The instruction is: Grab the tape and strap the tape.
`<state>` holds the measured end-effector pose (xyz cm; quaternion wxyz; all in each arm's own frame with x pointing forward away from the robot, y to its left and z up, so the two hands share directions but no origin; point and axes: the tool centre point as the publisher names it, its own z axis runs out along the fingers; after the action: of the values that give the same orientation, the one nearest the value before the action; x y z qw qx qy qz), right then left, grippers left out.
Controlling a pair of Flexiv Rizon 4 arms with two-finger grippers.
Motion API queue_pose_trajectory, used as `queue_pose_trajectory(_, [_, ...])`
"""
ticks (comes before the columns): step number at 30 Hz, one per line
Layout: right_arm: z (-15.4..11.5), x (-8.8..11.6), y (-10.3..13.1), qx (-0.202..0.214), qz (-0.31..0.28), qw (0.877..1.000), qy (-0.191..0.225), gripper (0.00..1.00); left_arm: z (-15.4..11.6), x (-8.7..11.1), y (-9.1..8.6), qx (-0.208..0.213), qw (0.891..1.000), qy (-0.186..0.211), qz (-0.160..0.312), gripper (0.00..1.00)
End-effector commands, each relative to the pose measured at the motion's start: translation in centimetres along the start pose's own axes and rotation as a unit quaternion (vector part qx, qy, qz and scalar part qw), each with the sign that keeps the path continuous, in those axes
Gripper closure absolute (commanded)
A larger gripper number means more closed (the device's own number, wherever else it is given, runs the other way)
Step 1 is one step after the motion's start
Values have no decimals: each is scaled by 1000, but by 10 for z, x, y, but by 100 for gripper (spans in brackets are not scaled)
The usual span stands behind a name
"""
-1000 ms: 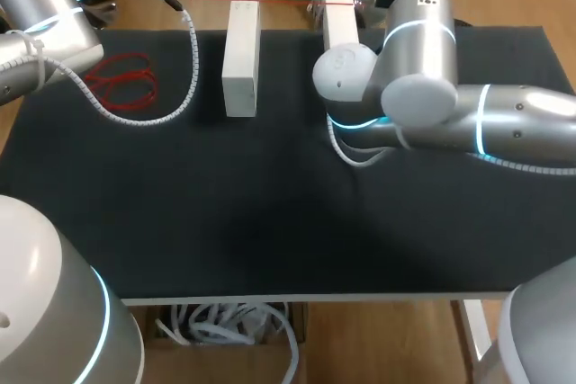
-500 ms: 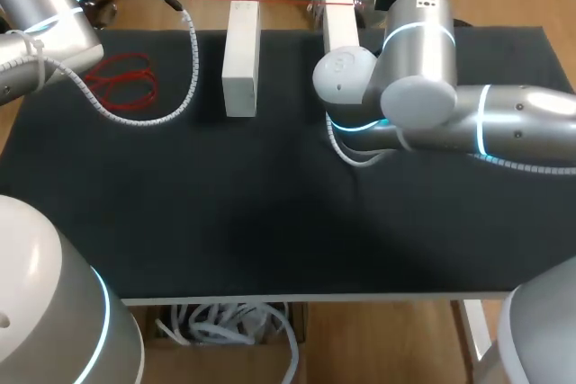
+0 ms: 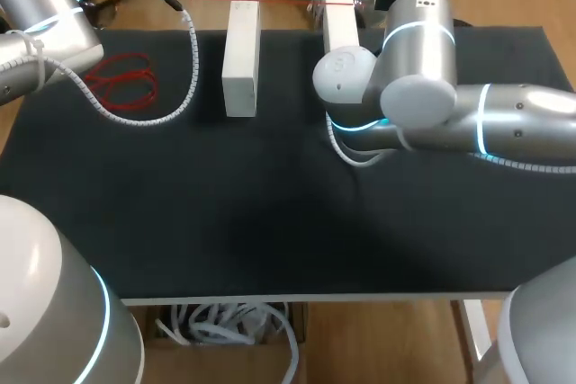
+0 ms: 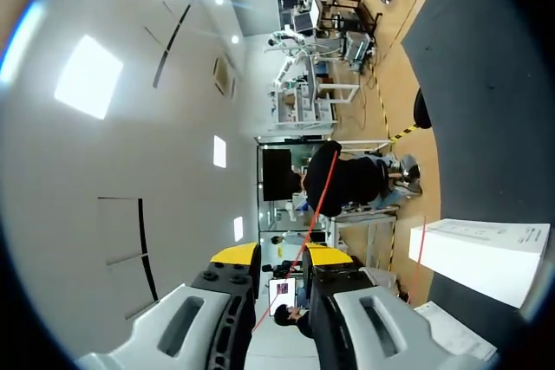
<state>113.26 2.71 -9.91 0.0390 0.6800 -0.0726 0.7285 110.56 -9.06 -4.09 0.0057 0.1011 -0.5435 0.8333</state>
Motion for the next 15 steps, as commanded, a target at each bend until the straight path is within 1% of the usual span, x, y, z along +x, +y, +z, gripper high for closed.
queue_pose_trajectory(1, [-1,2,0,0,-1,1000,-4,83,0,0,0,0,1000,0,0,100])
queue_pose_trajectory(3, [-1,2,0,0,-1,1000,-4,85,0,0,0,0,1000,0,0,100])
queue_pose_trajectory(4, [-1,1,0,0,-2,1000,-4,91,0,0,0,0,1000,0,0,100])
queue_pose_trajectory(5, [-1,1,0,0,-2,1000,-5,93,0,0,0,0,1000,0,0,100])
queue_pose_trajectory(8, [-3,0,-1,1,-4,1000,-7,93,0,0,0,0,1000,0,0,100])
queue_pose_trajectory(10, [-4,-1,-1,1,-5,1000,-8,90,0,0,0,0,1000,0,0,100])
queue_pose_trajectory(13, [-5,-3,-1,2,-6,1000,-11,88,0,0,0,0,1000,0,0,100])
queue_pose_trajectory(15, [-5,-4,-1,1,-7,1000,-13,90,0,0,0,0,1000,0,0,100])
